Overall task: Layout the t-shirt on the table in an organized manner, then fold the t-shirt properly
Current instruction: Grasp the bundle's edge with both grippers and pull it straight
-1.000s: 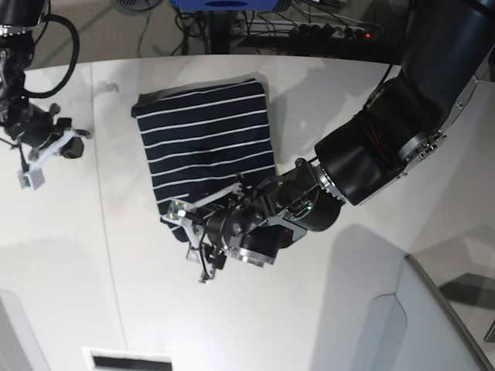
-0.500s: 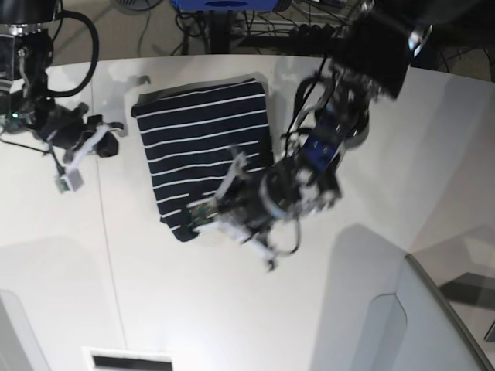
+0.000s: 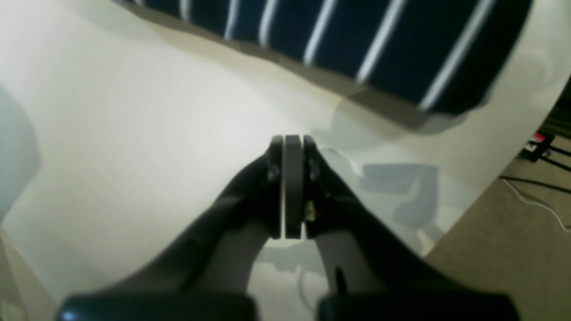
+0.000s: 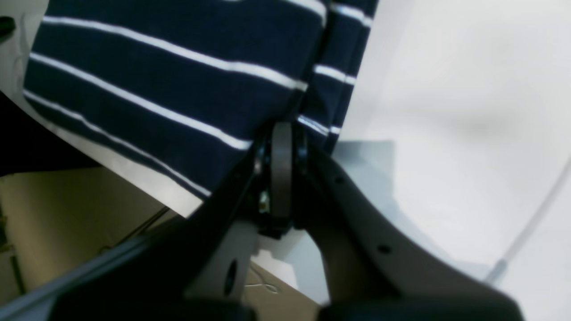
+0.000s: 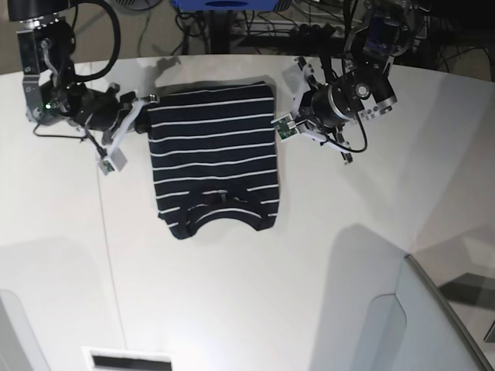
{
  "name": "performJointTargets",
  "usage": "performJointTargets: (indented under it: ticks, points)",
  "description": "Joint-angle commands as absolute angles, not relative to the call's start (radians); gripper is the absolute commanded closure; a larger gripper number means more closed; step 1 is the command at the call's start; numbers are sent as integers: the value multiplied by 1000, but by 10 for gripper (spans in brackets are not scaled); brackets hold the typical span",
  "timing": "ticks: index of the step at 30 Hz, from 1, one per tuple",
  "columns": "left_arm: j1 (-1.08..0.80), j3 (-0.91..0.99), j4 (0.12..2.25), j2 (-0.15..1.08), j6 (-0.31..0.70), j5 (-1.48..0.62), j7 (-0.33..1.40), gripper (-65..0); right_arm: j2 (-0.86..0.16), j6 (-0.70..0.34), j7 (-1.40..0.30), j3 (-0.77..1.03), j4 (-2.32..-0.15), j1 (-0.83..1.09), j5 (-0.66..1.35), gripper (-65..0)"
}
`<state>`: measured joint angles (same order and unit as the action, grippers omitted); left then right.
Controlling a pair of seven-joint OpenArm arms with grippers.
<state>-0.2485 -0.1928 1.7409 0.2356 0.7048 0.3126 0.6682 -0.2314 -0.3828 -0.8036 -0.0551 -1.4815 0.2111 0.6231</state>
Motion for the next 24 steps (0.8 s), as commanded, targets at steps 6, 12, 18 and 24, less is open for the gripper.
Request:
performJointTargets:
  ticks: [6, 12, 18, 24]
  points:
    - [-182, -202, 1664, 209, 698, 309, 659, 0, -242, -354, -789, -122, -1478, 205, 634, 0]
    - [-168, -202, 1679, 202, 698, 309, 659, 0, -245, -354, -788, -88, -1483, 203, 634, 0]
    - [-189, -202, 1679, 205, 698, 309, 661, 0, -251, -354, -789, -18, -1481, 197, 633, 0]
    - [-222, -202, 1678, 200, 698, 309, 661, 0, -252, -354, -789, -18, -1477, 183, 633, 0]
